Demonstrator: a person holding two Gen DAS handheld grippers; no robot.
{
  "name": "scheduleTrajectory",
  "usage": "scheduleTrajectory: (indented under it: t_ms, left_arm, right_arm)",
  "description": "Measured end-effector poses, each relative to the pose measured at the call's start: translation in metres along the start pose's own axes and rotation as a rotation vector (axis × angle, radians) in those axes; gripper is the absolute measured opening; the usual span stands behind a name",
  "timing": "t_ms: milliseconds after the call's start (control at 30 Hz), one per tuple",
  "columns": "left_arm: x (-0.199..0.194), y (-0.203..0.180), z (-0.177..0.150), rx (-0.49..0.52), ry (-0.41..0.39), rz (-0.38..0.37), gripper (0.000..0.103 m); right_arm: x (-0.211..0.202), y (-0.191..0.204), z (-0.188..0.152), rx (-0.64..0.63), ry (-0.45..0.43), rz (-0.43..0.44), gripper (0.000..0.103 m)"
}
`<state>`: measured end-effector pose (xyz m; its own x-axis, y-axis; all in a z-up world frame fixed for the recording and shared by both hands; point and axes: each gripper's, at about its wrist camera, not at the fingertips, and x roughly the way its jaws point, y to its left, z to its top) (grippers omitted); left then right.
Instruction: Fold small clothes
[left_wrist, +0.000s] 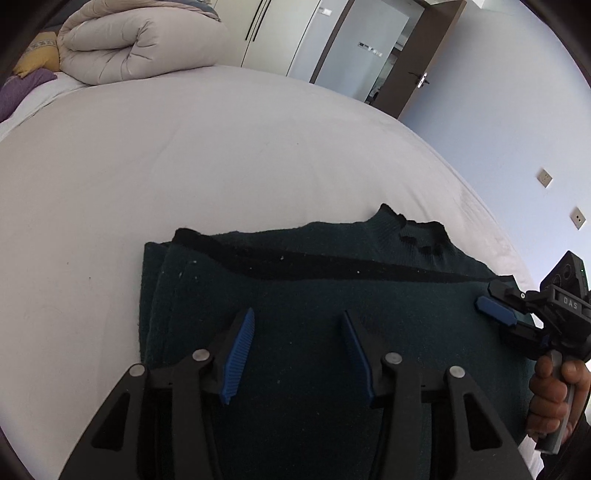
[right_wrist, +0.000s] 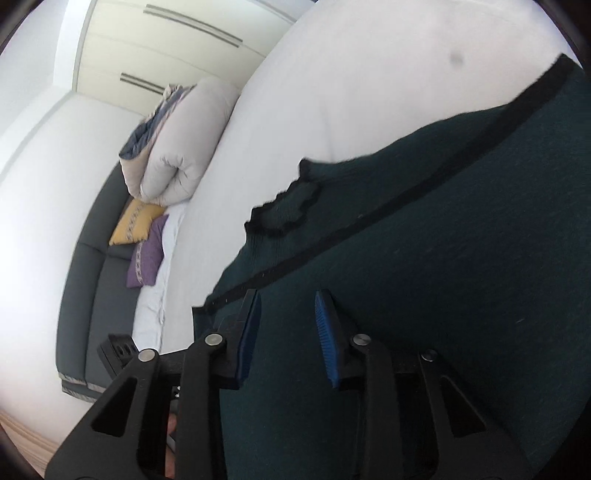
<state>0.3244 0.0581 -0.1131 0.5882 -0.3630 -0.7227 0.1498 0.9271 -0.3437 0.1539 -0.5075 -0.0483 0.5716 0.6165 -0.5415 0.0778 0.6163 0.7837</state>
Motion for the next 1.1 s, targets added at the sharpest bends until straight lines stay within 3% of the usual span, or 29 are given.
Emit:
scheduleTrajectory:
  t_ms: [133,167,233,367,467,567,700,767,900,967,1100]
  left_arm:
    - [0.001,0.003,-0.002,-0.003,-0.006,-0.007,0.052]
    - [0.0,0.003,-0.002,0.006,-0.008,-0.002,0.052]
    - [0.001,0.003,-0.004,0.02,-0.014,0.009,0.052]
    - [0.003,0.0,-0.005,0.031,-0.018,0.018,0.052]
    - [0.004,-0.002,-0.006,0.037,-0.024,0.025,0.052]
    - [0.003,-0.005,-0.007,0.051,-0.032,0.044,0.052]
    - [0.006,-0.009,-0.008,0.064,-0.036,0.061,0.052]
    - [0.006,-0.01,-0.009,0.069,-0.038,0.067,0.053]
    - [0.007,-0.014,-0.01,0.083,-0.044,0.081,0.053]
    - [0.006,-0.013,-0.011,0.085,-0.046,0.084,0.053]
    - [0.006,-0.014,-0.011,0.084,-0.048,0.08,0.053]
  right_arm:
    - [-0.037,-0.042,0.027,0.093,-0.143,-0.028,0.02]
    - [-0.046,-0.054,0.033,0.126,-0.167,-0.029,0.015]
    - [-0.066,-0.07,0.042,0.163,-0.221,-0.093,0.012]
    - [-0.108,-0.085,0.048,0.193,-0.337,-0.24,0.013]
    - [-0.124,-0.07,0.04,0.174,-0.394,-0.27,0.016]
    - [-0.108,-0.027,0.019,0.085,-0.324,-0.141,0.016]
    - [-0.043,0.049,-0.034,-0.137,-0.103,-0.033,0.016]
    - [-0.004,0.067,-0.06,-0.173,0.014,0.014,0.016]
    - [0.059,0.067,-0.099,-0.191,0.168,-0.039,0.016]
    - [0.067,0.049,-0.104,-0.157,0.175,-0.044,0.016]
    - [0.029,0.012,-0.09,-0.067,0.064,-0.027,0.016]
